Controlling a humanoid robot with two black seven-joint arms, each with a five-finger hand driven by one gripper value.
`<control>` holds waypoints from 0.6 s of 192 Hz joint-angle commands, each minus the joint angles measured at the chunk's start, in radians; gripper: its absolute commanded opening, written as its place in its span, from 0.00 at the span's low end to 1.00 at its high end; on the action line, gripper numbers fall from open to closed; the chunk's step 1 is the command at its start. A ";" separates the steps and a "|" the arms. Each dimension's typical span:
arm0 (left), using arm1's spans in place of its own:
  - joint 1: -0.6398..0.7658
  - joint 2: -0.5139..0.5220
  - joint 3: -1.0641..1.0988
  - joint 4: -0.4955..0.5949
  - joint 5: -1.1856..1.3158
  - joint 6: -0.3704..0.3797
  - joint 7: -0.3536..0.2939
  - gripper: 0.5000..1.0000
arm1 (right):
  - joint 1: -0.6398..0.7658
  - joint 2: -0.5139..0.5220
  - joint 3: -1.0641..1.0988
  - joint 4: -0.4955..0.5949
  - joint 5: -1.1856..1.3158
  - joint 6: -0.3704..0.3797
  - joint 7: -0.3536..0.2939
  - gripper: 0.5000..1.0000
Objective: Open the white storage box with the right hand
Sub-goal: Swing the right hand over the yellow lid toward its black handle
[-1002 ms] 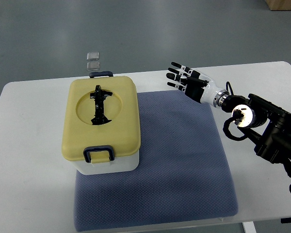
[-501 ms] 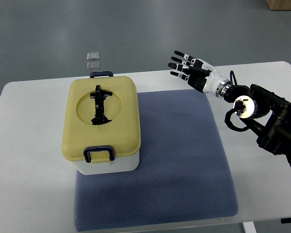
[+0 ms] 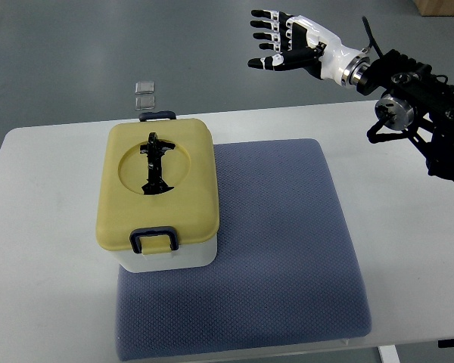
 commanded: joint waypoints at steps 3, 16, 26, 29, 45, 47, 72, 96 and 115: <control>0.000 0.000 0.000 0.000 0.000 0.000 0.000 1.00 | 0.055 -0.006 -0.044 0.043 -0.094 0.002 0.024 0.86; 0.000 0.000 0.000 0.000 0.000 0.000 0.000 1.00 | 0.070 -0.018 -0.061 0.091 -0.133 0.002 0.024 0.86; 0.000 0.000 0.000 0.000 0.000 -0.001 0.000 1.00 | 0.092 -0.029 -0.095 0.126 -0.179 0.002 0.024 0.86; 0.000 0.000 0.000 0.000 -0.002 0.000 0.000 1.00 | 0.104 -0.030 -0.110 0.138 -0.198 0.002 0.024 0.86; 0.000 0.000 0.000 0.000 0.000 0.000 0.000 1.00 | 0.150 -0.032 -0.162 0.175 -0.261 0.000 0.032 0.86; 0.000 0.000 0.000 0.000 0.000 -0.001 0.000 1.00 | 0.158 -0.030 -0.170 0.180 -0.271 0.000 0.032 0.86; 0.000 0.000 0.000 0.000 0.000 -0.001 0.000 1.00 | 0.259 -0.021 -0.254 0.226 -0.370 -0.003 0.058 0.86; 0.000 0.000 0.000 0.000 0.000 -0.001 0.000 1.00 | 0.391 -0.014 -0.388 0.277 -0.478 -0.011 0.133 0.86; 0.000 0.000 0.000 0.000 0.000 0.000 0.000 1.00 | 0.480 0.002 -0.454 0.303 -0.522 -0.015 0.163 0.86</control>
